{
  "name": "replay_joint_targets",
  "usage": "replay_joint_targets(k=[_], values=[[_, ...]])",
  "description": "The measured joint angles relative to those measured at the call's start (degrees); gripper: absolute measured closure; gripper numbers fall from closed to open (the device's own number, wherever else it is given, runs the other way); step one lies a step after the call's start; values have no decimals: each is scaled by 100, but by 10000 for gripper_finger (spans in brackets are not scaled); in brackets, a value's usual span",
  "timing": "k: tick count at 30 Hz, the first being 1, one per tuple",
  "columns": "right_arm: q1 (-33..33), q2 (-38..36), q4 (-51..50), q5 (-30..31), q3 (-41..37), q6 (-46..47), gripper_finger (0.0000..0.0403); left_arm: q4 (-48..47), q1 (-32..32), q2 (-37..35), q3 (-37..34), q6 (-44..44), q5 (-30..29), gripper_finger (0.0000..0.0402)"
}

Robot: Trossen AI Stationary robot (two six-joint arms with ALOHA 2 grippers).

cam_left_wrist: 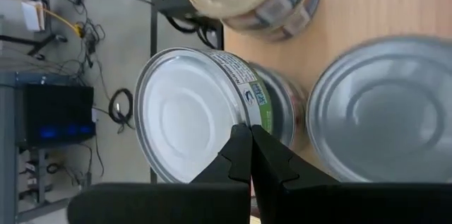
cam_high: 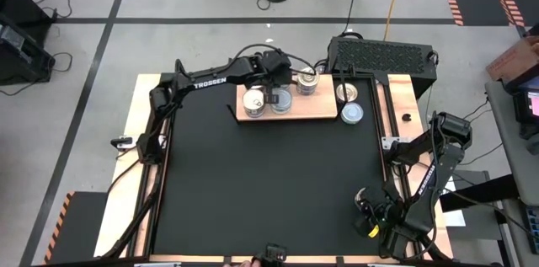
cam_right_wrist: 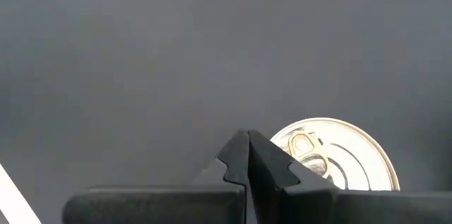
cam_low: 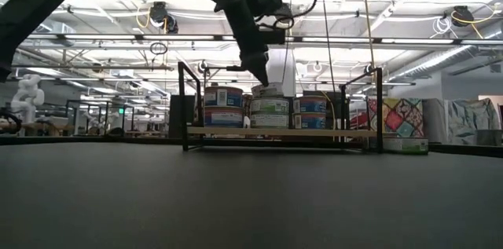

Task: Stack canned seafood by type on shelf
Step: Stack the bottom green tuna can on top of the green tuna cans on the shelf, then put the bottom blue tuna can on the shelf

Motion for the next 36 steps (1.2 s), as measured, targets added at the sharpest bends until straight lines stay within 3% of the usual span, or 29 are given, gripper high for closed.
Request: replay_joint_targets(k=[15,24,29,36], values=[[0,2,21,0,0,-109,403,-69,-40,158,-4,11,-133,400],[0,2,14,0,0,-109,403,-37,-135,160,-3,61,-198,351],[0,2,26,2,0,-109,403,-53,-214,158,-2,57,-609,324],[0,2,147,5,-2,-109,403,-570,-481,-118,243,148,-635,311]])
